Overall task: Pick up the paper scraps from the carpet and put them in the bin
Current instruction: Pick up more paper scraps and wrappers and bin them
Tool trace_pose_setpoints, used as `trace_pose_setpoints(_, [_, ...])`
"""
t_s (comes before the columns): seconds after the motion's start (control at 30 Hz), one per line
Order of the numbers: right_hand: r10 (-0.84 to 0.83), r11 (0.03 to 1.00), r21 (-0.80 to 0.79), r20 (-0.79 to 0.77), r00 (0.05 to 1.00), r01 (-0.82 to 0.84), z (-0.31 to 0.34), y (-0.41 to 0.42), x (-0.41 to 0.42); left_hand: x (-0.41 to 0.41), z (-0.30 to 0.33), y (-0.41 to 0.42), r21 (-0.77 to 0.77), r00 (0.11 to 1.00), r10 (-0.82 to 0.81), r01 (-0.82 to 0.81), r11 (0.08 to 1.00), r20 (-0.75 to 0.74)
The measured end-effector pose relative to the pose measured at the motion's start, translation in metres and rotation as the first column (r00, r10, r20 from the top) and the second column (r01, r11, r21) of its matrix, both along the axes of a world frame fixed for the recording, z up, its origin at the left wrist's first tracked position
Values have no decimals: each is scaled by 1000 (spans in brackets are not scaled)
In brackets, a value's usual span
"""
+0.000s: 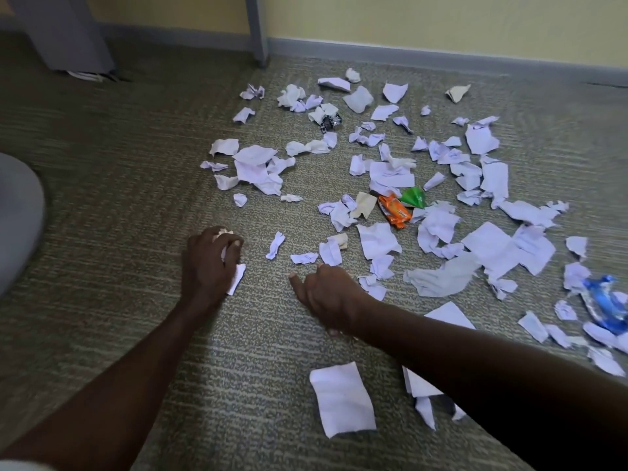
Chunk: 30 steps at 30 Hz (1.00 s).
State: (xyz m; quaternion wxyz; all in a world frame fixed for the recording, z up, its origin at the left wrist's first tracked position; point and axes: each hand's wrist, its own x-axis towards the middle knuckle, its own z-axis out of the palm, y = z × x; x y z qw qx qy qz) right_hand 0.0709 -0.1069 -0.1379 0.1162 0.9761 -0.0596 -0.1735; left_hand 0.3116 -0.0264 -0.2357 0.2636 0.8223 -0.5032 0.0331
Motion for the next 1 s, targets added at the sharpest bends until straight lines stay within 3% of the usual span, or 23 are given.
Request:
trace_pose_setpoints(0.2, [-98, 993, 60, -26, 995, 100, -4, 1, -12, -44, 14, 22, 18, 997, 28, -29, 999, 70])
trace_pose_setpoints(0.27, [-225, 949, 215, -52, 973, 231, -10, -4, -22, -62, 18, 29, 30, 999, 31, -32, 999, 39])
trace_pose_setpoints(0.33, [-272, 904, 346, 15, 962, 250, -22, -10, -33, -82, 23, 35, 54, 997, 62, -59, 997, -39])
trace_pose_setpoints(0.47, [-208, 901, 417, 169, 964, 121, -30, -11, -55, -123, 30, 49, 33, 983, 100, -96, 995, -156])
trace_pose_setpoints(0.57, [-186, 897, 438, 239, 953, 65, -23, -13, -66, -150, 38, 55, 0, 912, 189, -203, 979, -364])
trace_pose_setpoints(0.63, [-212, 891, 446, 239, 948, 87, -22, -15, -73, -166, 45, 57, 7, 847, 208, -234, 972, -488])
trace_pose_setpoints(0.73, [-212, 918, 364, 108, 971, 160, -10, -14, -79, -184, 58, 58, -5, 795, 177, -221, 975, -579])
trace_pose_setpoints(0.83, [-181, 932, 311, -39, 983, 184, -8, -15, -83, -199, 63, 62, -16, 845, 122, -152, 988, -521])
trace_pose_setpoints(1.0, [-99, 948, 302, -22, 995, 101, -11, -15, -90, -227, 43, 84, 45, 920, 1, 18, 999, -392])
